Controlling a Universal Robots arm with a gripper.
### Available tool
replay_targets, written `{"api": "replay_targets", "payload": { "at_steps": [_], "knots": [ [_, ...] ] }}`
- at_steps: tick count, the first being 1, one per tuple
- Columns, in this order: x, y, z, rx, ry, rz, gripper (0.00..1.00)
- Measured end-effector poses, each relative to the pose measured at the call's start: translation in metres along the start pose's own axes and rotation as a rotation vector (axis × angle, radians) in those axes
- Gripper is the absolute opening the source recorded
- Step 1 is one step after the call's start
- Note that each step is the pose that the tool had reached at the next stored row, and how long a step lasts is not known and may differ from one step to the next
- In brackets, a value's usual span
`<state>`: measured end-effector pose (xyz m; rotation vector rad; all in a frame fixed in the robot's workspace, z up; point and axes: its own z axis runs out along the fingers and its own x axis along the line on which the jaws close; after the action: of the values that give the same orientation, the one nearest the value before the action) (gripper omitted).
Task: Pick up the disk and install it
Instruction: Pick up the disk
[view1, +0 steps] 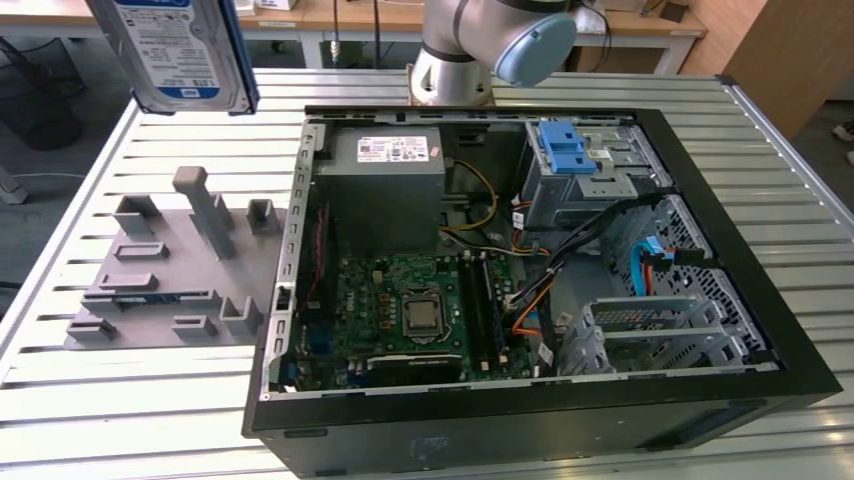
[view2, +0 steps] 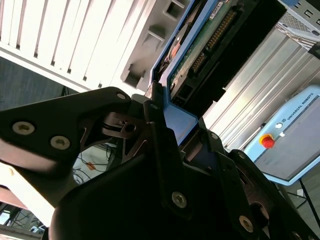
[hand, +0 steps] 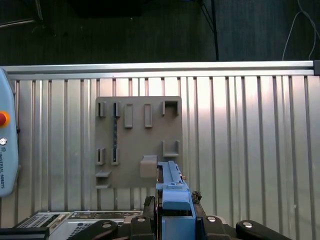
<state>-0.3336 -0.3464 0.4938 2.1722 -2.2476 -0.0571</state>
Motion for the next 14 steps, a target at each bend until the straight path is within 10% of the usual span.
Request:
{"api": "replay_targets", "payload": {
  "at_steps": [14],
  "knots": [
    [0.001,-0.0102,-0.0004,-0.0001,0.0001,0.0,0.36]
  ]
}}
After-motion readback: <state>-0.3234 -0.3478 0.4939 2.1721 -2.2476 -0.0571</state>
